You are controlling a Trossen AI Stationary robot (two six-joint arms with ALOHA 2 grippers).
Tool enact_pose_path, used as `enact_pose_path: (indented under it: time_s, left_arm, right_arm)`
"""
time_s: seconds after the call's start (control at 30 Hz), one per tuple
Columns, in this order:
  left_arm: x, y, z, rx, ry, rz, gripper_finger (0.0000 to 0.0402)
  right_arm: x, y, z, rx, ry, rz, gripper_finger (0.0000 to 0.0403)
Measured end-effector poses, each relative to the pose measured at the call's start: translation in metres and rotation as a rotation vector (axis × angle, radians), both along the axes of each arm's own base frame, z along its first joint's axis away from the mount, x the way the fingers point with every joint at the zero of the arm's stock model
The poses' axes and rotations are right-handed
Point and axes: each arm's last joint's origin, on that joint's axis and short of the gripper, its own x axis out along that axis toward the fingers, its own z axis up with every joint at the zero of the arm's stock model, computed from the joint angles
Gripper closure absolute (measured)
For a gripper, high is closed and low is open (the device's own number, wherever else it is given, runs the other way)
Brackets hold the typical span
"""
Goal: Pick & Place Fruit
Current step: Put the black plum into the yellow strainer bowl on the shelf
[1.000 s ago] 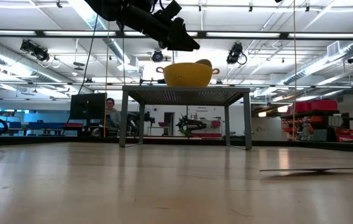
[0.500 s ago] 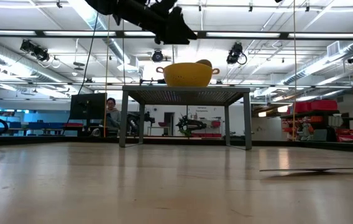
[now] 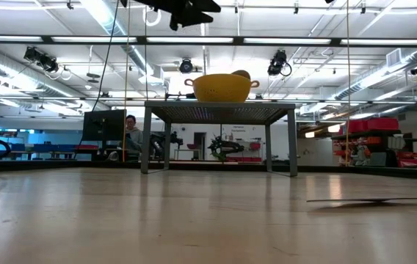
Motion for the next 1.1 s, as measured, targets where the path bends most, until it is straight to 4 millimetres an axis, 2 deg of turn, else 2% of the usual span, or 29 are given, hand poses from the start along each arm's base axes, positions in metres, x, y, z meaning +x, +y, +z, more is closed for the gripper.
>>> enact_pose_path:
  time_s: [0.1,0.43,0.6,0.73,1.1]
  left_arm:
    - [-0.004,-0.003,0.005,-0.005,-0.010,-0.010,0.0162]
    - [-0.005,-0.006,-0.001,0.014,0.072,-0.047,0.0216]
    - [-0.005,-0.006,0.002,0.053,0.049,-0.046,0.0225]
    - [-0.005,-0.006,0.002,0.008,0.037,-0.066,0.0226]
    - [-0.001,-0.019,0.002,-0.218,-0.033,-0.265,0.0231]
  right_arm:
    - [0.000,0.000,0.000,0.000,0.000,0.000,0.0385]
    - [0.001,0.000,0.000,0.000,0.002,0.000,0.0385]
    - [0.001,0.000,0.000,0.000,0.002,0.000,0.0385]
    - [0.001,0.000,0.000,0.015,-0.001,0.000,0.0385]
    - [0.001,0.002,0.000,0.044,-0.002,0.069,0.0385]
